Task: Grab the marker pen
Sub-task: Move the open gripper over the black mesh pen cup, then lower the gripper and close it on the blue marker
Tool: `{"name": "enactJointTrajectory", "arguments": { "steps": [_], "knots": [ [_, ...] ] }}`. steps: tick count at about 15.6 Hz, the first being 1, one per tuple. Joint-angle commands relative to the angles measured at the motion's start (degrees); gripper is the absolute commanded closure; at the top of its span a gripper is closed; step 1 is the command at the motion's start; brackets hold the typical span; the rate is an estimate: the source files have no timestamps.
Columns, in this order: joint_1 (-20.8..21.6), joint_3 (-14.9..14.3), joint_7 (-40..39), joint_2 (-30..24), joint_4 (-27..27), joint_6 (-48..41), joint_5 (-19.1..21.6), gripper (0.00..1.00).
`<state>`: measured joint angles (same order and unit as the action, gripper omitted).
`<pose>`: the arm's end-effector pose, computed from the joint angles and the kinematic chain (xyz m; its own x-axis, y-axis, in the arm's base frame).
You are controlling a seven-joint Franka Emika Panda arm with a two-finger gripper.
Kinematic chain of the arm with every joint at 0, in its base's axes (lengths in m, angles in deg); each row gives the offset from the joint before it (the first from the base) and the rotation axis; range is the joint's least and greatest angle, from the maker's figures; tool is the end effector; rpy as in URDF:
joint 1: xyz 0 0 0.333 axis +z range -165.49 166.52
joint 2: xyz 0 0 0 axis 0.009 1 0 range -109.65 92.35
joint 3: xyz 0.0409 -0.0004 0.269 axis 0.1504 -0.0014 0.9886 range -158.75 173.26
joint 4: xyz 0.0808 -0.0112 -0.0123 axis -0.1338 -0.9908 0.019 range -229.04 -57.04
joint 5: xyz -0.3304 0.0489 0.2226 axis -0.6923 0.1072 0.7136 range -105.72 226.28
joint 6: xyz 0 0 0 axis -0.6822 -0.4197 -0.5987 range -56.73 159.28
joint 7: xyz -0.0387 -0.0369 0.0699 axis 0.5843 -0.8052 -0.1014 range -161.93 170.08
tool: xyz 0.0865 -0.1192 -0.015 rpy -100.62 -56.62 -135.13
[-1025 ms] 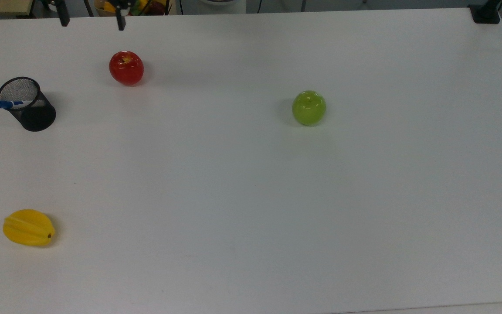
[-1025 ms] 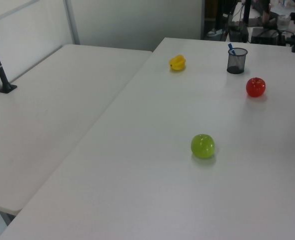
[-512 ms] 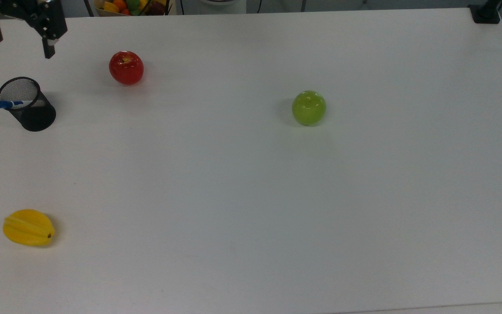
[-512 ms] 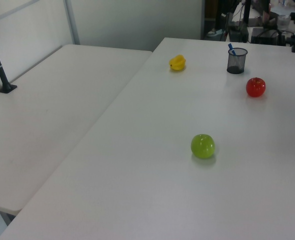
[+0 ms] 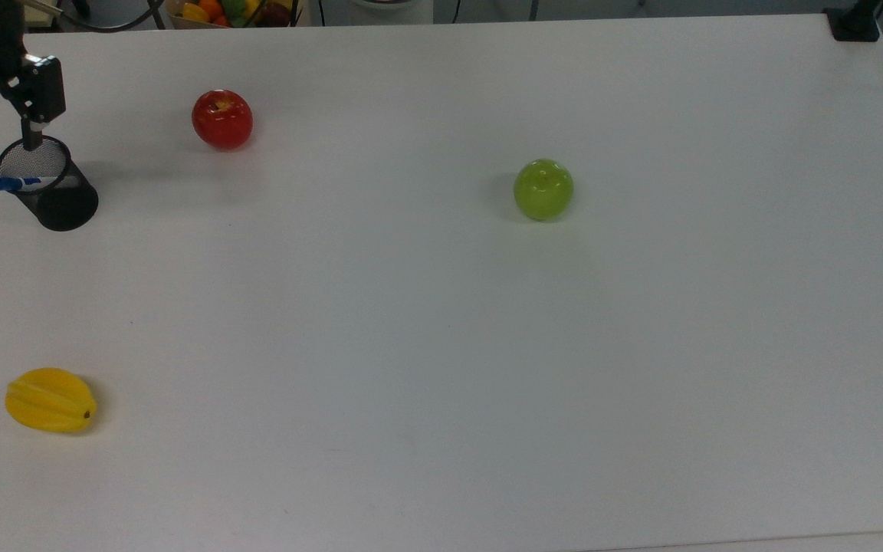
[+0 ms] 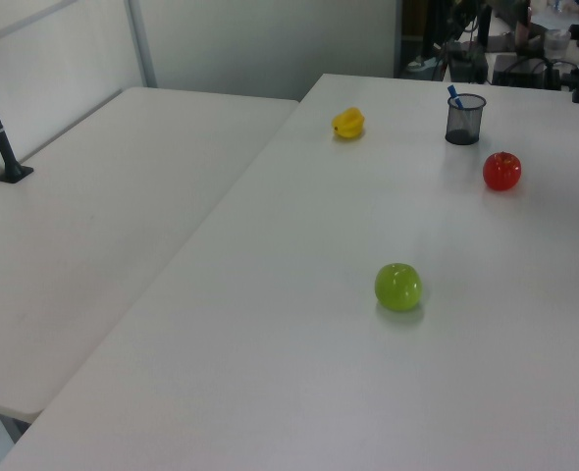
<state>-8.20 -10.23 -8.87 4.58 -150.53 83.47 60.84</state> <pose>0.6210 -0.2917 0.4358 0.8761 -0.1464 0.4594 -0.2469 -0.9546 0.1667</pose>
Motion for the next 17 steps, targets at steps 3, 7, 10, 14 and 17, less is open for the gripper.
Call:
{"name": "enactJointTrajectory", "arguments": {
  "steps": [3, 7, 10, 14, 17],
  "knots": [
    [-0.68, -1.15, 0.73, 1.97, -3.58, 7.83, -0.65, 0.28],
    [-1.47, -1.41, 0.29, 3.21, -4.46, 9.87, -0.82, 0.36],
    [-1.74, -1.59, -0.06, 4.34, -4.46, 9.96, -1.08, 0.36],
    [-2.44, -2.2, -0.06, 5.49, -4.81, 10.04, -4.07, 0.38],
    [-2.45, -2.2, 0.03, 6.98, -5.77, 14.25, -4.16, 0.4]
  ]
}}
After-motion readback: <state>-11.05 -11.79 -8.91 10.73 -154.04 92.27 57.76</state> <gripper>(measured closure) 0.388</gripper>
